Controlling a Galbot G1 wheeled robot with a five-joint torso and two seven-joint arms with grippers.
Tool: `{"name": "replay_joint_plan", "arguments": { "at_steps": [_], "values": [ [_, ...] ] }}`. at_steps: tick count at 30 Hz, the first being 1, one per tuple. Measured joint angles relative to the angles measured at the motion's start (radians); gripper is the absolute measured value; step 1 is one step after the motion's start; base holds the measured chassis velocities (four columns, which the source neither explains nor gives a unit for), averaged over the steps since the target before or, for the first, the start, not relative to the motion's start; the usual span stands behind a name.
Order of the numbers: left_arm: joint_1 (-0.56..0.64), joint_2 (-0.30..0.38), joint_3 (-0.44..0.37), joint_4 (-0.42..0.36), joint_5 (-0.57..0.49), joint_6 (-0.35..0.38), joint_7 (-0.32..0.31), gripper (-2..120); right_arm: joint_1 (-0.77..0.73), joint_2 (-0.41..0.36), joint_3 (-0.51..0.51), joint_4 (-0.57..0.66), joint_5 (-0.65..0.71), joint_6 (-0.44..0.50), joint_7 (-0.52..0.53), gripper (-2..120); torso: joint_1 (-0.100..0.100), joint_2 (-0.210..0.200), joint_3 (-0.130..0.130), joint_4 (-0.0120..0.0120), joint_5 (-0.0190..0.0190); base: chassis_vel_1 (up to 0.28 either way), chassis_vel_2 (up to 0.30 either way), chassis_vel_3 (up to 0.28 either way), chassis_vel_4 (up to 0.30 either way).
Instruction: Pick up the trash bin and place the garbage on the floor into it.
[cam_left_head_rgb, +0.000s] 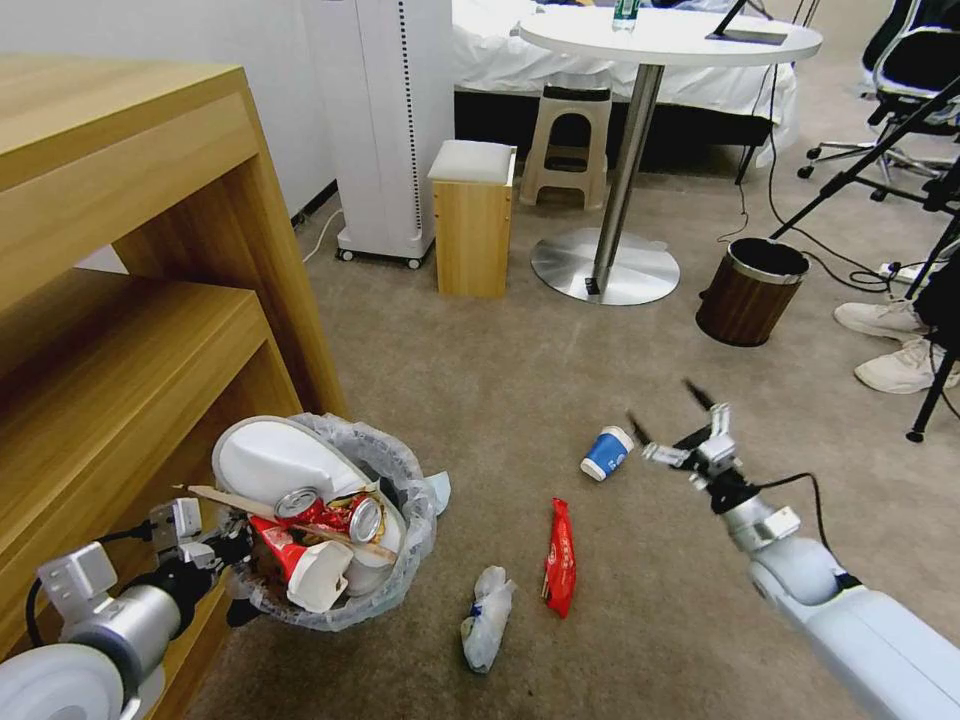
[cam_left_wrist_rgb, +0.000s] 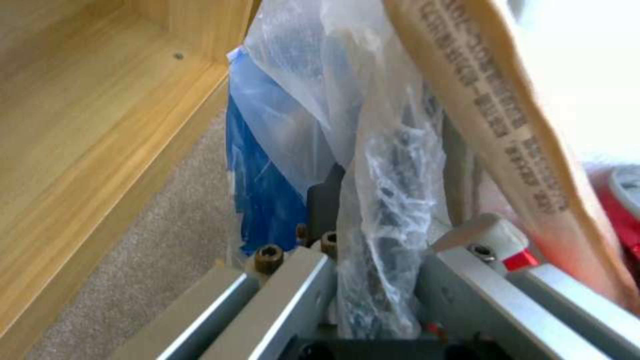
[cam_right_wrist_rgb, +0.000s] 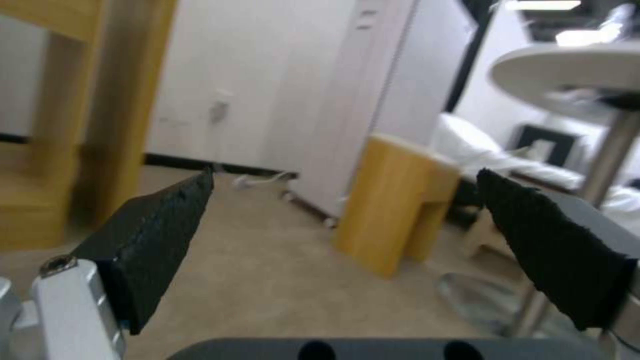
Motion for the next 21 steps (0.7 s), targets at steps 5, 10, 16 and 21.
{"name": "replay_joint_plan", "arguments": {
  "at_steps": [5, 10, 16, 21],
  "values": [
    [0.005, -0.003, 0.0, -0.003, 0.002, 0.001, 0.0, 0, -0.005, -0.007, -0.036, -0.005, 0.05, 0.003, -0.073, 100, 0.0, 0.0, 0.0, 0.0, -0.0006, 0.0, 0.0, 0.0, 0.0],
    [0.004, -0.01, 0.004, -0.001, 0.007, 0.001, 0.0, 0, -0.005, -0.031, -0.115, -0.019, 0.168, 0.005, -0.277, 100, 0.0, 0.0, 0.0, -0.0001, -0.0003, 0.0, 0.0, 0.0, 0.0],
    [0.009, -0.017, 0.01, 0.002, 0.023, 0.002, 0.001, 0, 0.016, -0.032, -0.172, -0.062, 0.231, 0.005, -0.471, 100, 0.0, 0.0, 0.0, -0.0001, -0.0002, 0.0, 0.0, 0.0, 0.0],
    [0.014, -0.021, 0.012, 0.0, 0.03, 0.002, 0.001, 0, 0.026, -0.021, -0.195, -0.101, 0.238, 0.005, -0.548, 100, 0.0, 0.0, 0.0, -0.0002, -0.0004, 0.0, 0.0, 0.0, 0.0]
  ]
}}
